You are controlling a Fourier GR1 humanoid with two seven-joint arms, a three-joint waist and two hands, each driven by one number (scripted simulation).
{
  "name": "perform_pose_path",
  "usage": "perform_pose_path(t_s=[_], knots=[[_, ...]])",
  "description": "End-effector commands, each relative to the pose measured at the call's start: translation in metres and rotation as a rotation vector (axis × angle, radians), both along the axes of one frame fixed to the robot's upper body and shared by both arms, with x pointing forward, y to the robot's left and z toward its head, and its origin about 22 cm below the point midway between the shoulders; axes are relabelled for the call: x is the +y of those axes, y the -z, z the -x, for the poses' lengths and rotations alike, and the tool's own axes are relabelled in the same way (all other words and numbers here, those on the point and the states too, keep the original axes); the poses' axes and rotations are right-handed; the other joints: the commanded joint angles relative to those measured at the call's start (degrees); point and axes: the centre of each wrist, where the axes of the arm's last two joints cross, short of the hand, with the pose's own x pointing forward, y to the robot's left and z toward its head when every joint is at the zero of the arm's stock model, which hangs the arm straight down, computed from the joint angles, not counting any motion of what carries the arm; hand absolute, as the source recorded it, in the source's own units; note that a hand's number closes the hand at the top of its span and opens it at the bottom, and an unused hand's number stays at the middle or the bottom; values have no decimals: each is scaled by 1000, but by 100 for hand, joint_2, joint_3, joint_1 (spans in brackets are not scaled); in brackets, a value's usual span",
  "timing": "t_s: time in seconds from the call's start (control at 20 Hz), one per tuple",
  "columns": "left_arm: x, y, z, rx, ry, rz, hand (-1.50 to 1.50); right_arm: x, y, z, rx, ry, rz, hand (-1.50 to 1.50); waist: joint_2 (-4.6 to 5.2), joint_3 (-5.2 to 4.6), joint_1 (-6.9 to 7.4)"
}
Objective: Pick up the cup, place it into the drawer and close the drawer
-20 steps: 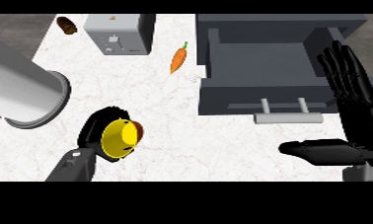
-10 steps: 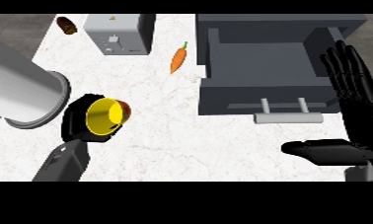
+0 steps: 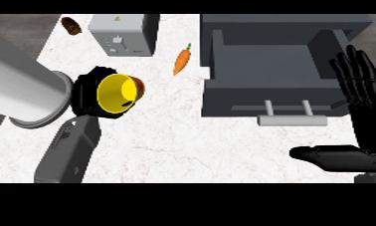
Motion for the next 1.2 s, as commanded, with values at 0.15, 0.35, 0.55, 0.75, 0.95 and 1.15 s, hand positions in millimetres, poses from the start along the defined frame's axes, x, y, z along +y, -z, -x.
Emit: perform_pose_path(t_s=[0.15, 0.35, 0.55, 0.75, 0.95, 1.15], knots=[[-69, -84, -38, -160, 79, -59, 150, -10, -11, -6, -1, 9, -8, -150, -31, 6, 80], [-87, -136, -52, -132, 102, -112, 150, -10, -5, 2, 1, 25, -5, -150, -9, 2, 20], [-115, -169, -63, -154, 129, -149, 150, -2, 0, -10, 2, -7, 2, -150, 19, 0, -7], [-166, -202, -62, -140, 135, -199, 150, -6, 11, -6, -2, 1, -12, -150, 21, 1, -71], [-186, -211, -70, -111, 134, -226, 150, -6, 15, 6, 9, 1, 4, -150, 28, -1, -101], [-211, -231, -78, -69, 106, -255, 150, -22, -12, -2, -14, -10, 2, -150, 34, -1, -150]])
